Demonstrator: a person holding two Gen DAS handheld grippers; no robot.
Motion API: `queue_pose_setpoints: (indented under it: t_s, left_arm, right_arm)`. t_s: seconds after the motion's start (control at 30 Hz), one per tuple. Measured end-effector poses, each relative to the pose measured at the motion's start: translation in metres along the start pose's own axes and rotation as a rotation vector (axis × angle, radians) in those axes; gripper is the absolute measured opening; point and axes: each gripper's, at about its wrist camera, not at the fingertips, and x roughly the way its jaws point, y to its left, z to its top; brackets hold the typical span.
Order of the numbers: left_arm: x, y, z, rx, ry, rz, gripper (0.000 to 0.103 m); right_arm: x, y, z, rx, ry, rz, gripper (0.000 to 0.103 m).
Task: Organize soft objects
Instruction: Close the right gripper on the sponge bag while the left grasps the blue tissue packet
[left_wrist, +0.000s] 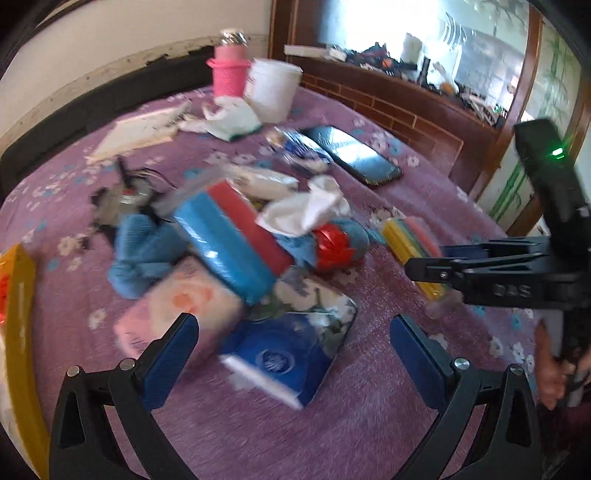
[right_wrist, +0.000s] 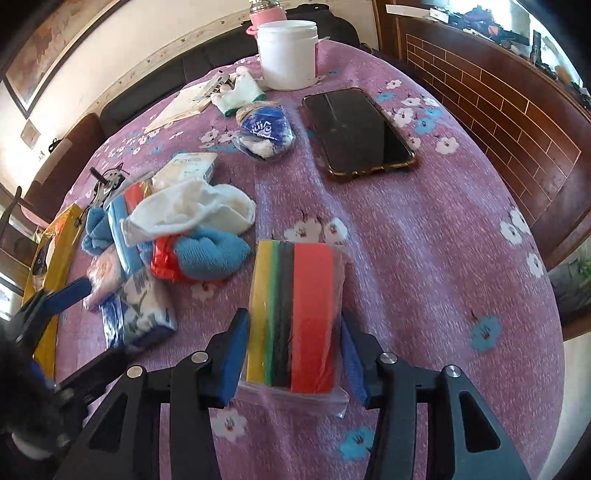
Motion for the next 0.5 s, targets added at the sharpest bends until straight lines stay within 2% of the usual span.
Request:
queue_pose_setpoints:
  t_s: [0.03,0.07,0.1,0.13,0.17,0.3,0.37,0.43,0.5]
  left_arm:
    - [0.004,-0.003,-0.001,0.008,0.012,0.004,0.102]
    - [0.004,-0.010,-0.004,0.035,0.023,0.017,0.097]
    - [0.005,-0.015,-0.007,0.052,0.054,-0.001,0.087]
    - [0.006,-0.017,-0.011,0.049,0.095,-0.043,0.051]
    - [0.004,-0.019,-0.015,0.041,0.119,-0.070,0.053]
    - [-0.012,-0.020,-0.019,0.043,0.073,-0.013,0.054]
    - [-0.015,-0.018,-0.016,0.050,0.037,0.028,0.074]
    - [-0.013,-0.018,-0.012,0.045,0.021,0.038,0.080]
    - [-0.008,-0.020,-0.008,0.061,0.020,0.056,0.080]
  right_arm:
    - [-0.002,0.000,-0.002,-0.006,-0.001,0.001,0.051]
    - [-0.002,0.000,-0.003,-0.012,-0.002,0.002,0.051]
    - [-0.003,0.001,-0.004,-0.016,-0.002,0.002,0.051]
    - [-0.004,0.001,-0.006,-0.023,-0.003,0.004,0.051]
    - [-0.005,0.001,-0.008,-0.028,-0.004,0.006,0.051]
    - [-0.006,-0.002,-0.012,-0.037,-0.013,0.020,0.051]
    - [-0.006,-0.002,-0.012,-0.040,-0.019,0.023,0.051]
    - [-0.006,-0.001,-0.012,-0.043,-0.022,0.022,0.051]
    - [-0.006,-0.001,-0.013,-0.044,-0.023,0.021,0.051]
